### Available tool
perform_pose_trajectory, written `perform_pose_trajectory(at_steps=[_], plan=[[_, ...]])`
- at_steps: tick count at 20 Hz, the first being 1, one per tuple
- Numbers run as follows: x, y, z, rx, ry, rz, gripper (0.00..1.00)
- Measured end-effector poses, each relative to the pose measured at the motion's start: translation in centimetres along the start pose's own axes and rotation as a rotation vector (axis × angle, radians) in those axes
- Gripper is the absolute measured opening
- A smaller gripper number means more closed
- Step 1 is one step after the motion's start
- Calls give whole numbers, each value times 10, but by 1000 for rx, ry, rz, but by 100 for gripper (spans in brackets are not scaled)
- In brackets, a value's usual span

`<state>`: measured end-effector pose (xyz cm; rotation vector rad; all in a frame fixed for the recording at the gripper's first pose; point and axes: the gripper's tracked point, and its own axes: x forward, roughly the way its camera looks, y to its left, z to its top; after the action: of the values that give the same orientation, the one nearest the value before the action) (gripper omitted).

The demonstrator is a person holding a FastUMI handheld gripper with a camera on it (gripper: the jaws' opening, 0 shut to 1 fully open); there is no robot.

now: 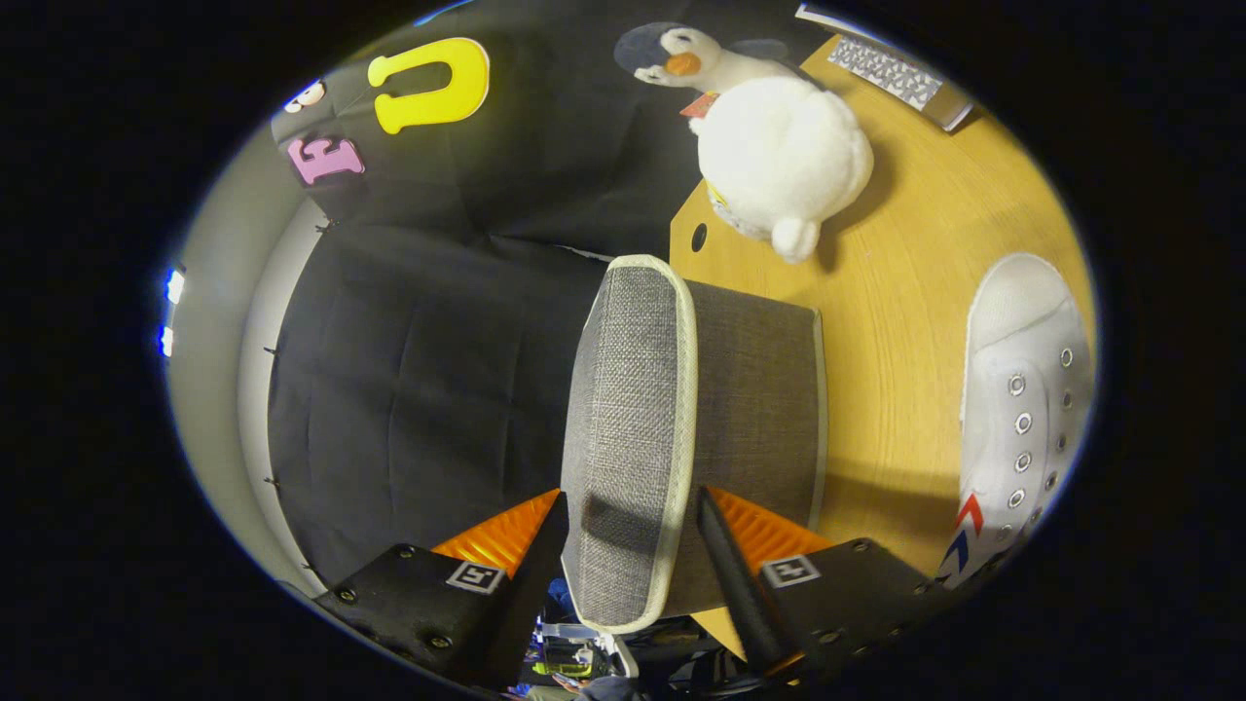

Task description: Open the storage box then place both shoes into the box .Put the left shoe in first, then the right shoe, with the right side of both shoes facing outward in a uniform manner.

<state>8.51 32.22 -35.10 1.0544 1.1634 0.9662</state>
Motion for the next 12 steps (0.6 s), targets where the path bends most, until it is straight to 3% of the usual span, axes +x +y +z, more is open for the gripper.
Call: perform_pose_trajectory(at_steps=[1, 2, 5, 12], plan=[[-4, 3, 4, 18, 2, 30, 48], [-6, 11, 4, 37, 5, 71, 44], [-16, 33, 4, 51, 21, 168, 44], [-7, 58, -4, -24, 74, 168, 44]])
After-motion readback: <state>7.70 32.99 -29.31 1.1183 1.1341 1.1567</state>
